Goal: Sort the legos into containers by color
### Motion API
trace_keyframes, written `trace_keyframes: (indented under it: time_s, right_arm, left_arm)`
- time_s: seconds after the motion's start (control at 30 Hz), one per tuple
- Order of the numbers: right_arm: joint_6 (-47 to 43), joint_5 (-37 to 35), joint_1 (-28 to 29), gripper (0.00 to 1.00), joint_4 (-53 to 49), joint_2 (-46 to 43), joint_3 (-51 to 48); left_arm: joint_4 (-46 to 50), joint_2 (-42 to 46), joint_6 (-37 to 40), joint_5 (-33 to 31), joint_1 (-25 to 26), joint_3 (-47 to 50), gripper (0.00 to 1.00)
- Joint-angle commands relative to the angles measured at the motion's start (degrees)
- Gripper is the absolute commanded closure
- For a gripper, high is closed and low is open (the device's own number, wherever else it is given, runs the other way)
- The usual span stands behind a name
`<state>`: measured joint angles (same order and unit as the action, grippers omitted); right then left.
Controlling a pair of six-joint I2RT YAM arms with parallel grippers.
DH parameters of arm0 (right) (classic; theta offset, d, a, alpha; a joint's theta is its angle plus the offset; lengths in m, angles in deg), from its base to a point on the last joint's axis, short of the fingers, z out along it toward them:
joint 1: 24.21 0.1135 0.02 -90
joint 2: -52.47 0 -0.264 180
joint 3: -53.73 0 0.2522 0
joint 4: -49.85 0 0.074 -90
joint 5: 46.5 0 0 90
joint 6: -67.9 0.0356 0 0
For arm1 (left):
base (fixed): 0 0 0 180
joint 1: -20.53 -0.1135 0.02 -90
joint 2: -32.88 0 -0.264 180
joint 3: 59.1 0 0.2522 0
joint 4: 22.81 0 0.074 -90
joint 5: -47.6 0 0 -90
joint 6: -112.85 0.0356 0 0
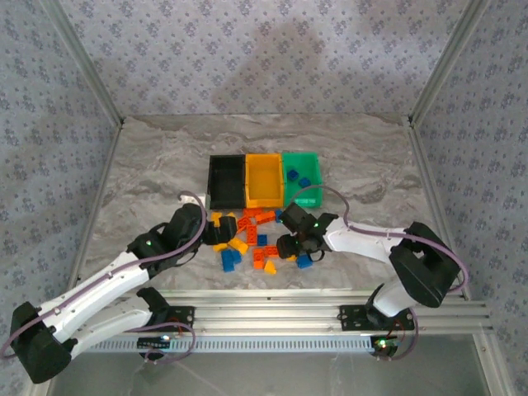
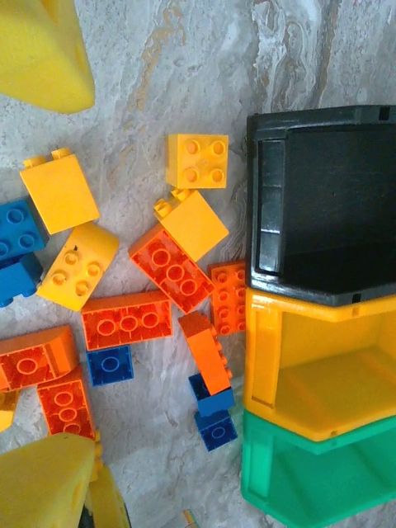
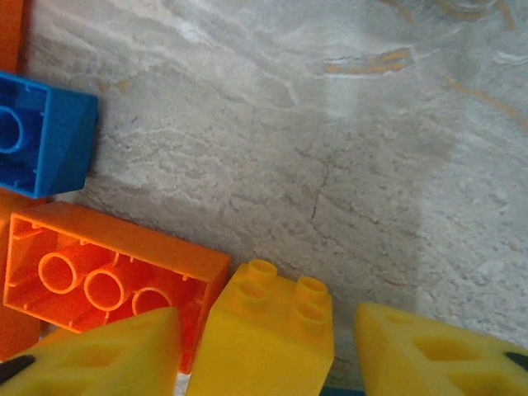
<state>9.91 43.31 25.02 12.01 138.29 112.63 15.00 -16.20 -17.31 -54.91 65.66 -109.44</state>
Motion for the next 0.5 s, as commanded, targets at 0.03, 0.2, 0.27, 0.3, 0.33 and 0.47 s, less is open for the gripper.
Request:
trace_keyframes:
  time_s: [0.03, 0.2, 0.27, 0.3, 0.33, 0.47]
  right_arm:
    - [0.68, -0.81, 0.69, 0.52, -0.63, 0.66, -0.13]
    - [0.21, -2.32, 0.69, 0.65, -0.76, -1.75, 0.01]
    - [0.07, -3.28, 0.69, 0.68, -1.37, -3.63, 0.84]
    - [-0.43, -3.54, 0.69, 0.69, -1.86, -4.61, 1.62]
    - [-0.87, -3.56, 0.61, 0.7, -2.58, -5.35, 2.74]
    - [-4.21, -3.16, 0.12, 0.72, -4.18, -5.63, 10.1]
  left_arm:
    - [0.91, -0.41, -0.6, -1.88, 0.2, -0.38, 0.01]
    - [2.31, 0.17, -0.75, -3.3, 0.14, -0.75, 0.0]
    - [3.35, 0.76, -1.01, -4.51, 0.15, -0.82, 0.0]
    - [3.98, 1.14, -1.23, -5.34, 0.07, -0.74, 0.0]
    - [4.51, 1.59, -1.46, -5.97, 0.19, -0.77, 0.0]
    - [6.85, 4.01, -2.8, -9.08, 0.07, -0.14, 0.0]
